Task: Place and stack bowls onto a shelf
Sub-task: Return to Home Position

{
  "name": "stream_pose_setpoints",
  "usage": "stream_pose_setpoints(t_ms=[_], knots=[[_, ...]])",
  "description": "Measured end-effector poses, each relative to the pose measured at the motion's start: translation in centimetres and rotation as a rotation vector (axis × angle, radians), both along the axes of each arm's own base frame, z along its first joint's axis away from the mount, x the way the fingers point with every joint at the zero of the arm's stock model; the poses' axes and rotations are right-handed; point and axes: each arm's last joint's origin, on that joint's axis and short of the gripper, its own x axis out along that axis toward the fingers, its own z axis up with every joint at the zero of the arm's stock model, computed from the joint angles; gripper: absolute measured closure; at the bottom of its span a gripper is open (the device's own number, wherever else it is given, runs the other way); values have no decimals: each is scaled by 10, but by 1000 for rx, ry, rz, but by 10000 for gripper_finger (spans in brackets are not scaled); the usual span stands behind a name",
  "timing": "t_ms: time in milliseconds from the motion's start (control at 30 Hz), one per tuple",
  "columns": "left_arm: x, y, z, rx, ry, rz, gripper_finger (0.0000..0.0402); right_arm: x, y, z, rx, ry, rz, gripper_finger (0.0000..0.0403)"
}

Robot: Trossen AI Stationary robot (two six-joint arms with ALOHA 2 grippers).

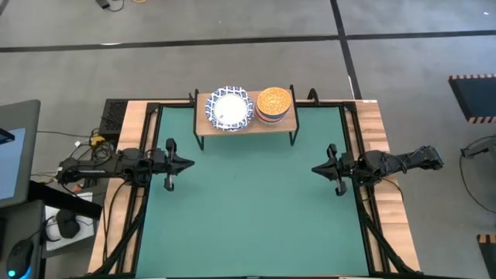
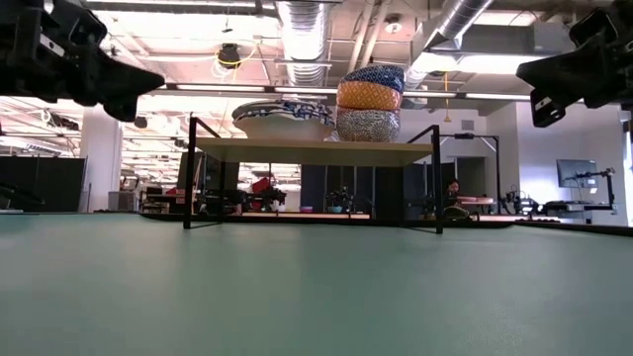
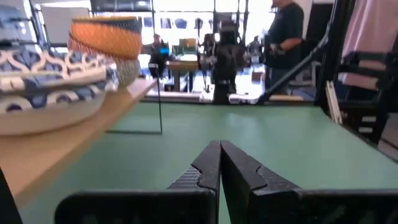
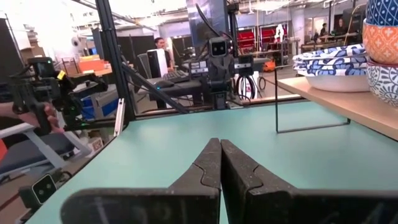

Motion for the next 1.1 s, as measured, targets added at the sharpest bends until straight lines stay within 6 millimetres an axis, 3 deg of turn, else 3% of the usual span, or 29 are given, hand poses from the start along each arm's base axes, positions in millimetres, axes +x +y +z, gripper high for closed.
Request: stream_pose_setpoints(t_ms=[200, 433, 1100], knots=[[0, 1, 0, 18, -1, 30, 401, 0, -1, -1, 2, 4, -20, 371], [0, 2, -6, -109, 42, 49, 401, 1, -1, -3, 0, 25, -49, 357], [0, 2, -6, -60, 47, 52, 401, 1, -1, -4, -2, 36, -49, 355]])
